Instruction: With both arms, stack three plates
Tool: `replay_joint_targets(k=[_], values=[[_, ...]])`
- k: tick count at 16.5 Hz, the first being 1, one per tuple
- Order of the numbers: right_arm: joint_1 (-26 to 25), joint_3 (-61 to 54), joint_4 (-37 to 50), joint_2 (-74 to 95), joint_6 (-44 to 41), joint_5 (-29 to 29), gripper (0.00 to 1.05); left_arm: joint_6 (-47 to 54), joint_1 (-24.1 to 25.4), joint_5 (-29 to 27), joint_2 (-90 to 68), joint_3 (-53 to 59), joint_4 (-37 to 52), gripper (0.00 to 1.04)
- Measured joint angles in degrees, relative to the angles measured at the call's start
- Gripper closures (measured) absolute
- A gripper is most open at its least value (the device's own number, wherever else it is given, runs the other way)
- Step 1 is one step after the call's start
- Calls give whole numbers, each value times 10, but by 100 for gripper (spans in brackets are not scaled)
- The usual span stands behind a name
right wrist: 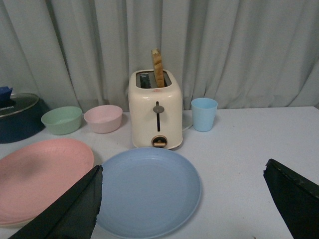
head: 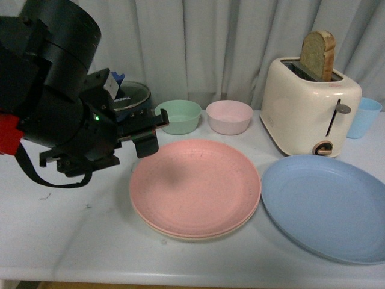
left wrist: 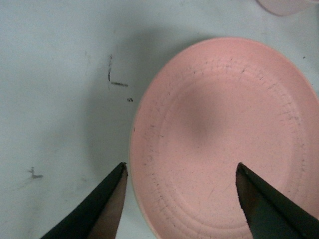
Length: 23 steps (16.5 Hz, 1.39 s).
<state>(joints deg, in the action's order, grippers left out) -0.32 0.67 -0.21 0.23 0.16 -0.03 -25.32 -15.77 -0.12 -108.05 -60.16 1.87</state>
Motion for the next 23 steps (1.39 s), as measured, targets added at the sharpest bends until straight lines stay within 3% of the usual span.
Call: replay_joint_targets(k=[3,4,6,9,13,21,23], values=[[0,0,0,0,0,0,6,110,-17,-76,143,92,173,5],[0,0,0,0,0,0,6,157,-24,-90,196,112,212,7],[0,0,0,0,0,0,6,224,-18,-151,220,194,434,28],[0,0,0,0,0,0,6,240,29,-138,256,329,500,55],[0,0,0,0,0,0,6,243,66,-87,376,438,516,102],[0,0,0,0,0,0,6,245,116,-39,536,541,452,103],[0,0,0,0,0,0,6,245,157,-5,570,560,456,103]])
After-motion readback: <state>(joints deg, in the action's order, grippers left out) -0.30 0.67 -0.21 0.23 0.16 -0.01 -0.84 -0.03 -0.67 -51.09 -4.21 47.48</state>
